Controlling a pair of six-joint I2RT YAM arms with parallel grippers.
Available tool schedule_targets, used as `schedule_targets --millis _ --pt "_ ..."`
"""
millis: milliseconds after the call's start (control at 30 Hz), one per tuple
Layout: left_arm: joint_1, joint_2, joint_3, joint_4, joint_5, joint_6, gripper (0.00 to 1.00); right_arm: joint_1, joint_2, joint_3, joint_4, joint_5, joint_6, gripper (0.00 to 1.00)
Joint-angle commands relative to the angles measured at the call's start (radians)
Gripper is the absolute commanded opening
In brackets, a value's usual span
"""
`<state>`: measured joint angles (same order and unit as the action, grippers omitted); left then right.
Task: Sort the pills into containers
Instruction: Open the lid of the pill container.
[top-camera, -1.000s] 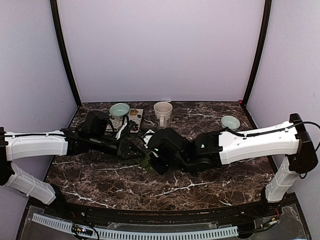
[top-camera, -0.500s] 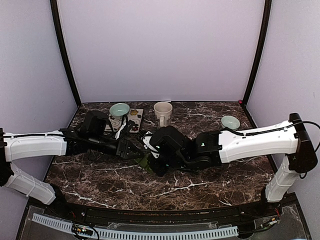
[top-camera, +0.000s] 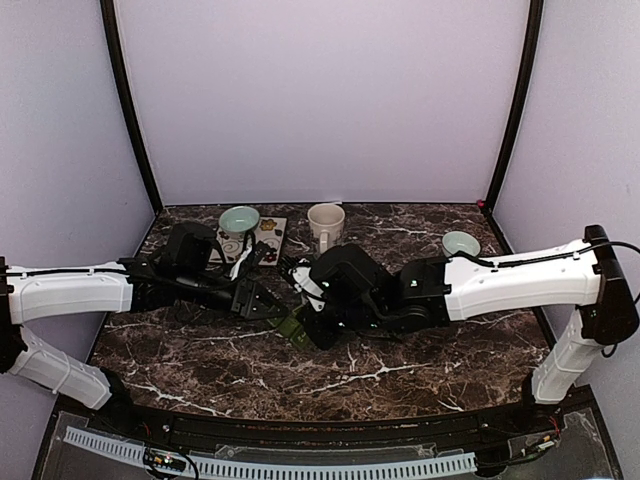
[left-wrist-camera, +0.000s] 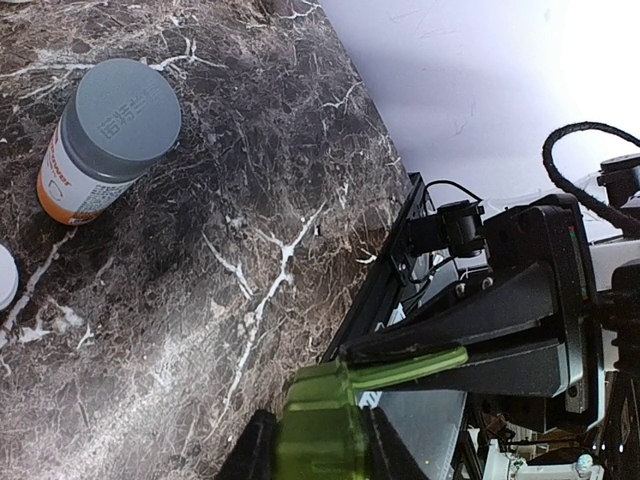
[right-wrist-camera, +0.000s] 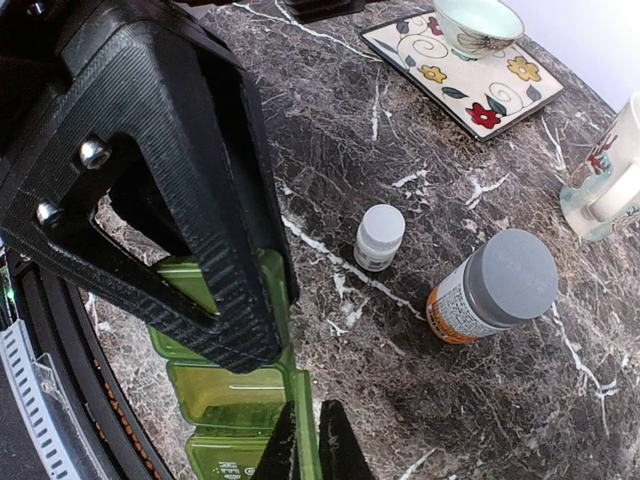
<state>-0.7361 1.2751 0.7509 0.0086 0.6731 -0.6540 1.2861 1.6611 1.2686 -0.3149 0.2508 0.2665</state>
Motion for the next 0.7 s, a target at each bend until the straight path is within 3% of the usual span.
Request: schedule_targets --millis 0,167,367,667 --pt "-0.003 -0.020 -0.008 0.011 0.010 0.017 0.00 -0.002 -0.046 -0.016 0.059 -0.025 0.011 0.00" --pt "-0.003 -0.015 -0.006 0.001 0.002 0.021 0.00 -0.003 -0.060 -0.021 0.071 -0.030 0.016 0.00" --pt "-0.002 -0.014 -0.005 -0.007 -0.006 0.025 0.00 -0.002 -0.060 -0.023 0.075 -0.031 0.026 0.09" --pt "-0.002 -0.011 -0.007 -0.010 -0.010 0.028 0.00 -0.003 -0.060 -0.022 0.075 -0.032 0.032 0.13"
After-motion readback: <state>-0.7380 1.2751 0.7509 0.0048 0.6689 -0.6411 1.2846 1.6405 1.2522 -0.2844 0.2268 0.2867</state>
